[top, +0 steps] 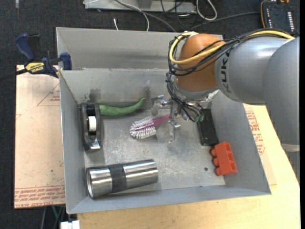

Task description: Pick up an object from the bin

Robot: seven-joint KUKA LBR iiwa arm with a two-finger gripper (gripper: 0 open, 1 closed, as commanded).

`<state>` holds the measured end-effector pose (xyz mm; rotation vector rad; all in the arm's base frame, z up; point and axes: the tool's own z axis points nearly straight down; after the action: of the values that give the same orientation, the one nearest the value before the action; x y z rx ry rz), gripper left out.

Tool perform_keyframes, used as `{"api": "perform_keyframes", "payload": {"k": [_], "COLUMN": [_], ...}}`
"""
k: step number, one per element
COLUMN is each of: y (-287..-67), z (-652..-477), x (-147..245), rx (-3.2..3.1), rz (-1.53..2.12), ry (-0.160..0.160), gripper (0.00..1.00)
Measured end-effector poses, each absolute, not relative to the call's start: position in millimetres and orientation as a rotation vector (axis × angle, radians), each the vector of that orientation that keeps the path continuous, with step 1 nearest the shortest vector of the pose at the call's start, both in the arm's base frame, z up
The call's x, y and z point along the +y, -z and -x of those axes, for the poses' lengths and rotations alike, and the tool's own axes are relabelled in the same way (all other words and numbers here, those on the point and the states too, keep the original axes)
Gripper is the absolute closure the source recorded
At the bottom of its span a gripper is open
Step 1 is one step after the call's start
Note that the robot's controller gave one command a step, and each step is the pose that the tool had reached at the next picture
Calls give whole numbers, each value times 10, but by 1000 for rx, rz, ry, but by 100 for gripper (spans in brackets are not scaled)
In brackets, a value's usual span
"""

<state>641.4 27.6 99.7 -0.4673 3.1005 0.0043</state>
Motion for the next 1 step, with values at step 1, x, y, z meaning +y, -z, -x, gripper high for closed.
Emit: {"api": "perform_keyframes", "payload": {"k": [1], "y": [-703], "z": [-6534], "x": [497], "rx": [2953], "rz": [1013], "ry": [11], "gripper": [0]}}
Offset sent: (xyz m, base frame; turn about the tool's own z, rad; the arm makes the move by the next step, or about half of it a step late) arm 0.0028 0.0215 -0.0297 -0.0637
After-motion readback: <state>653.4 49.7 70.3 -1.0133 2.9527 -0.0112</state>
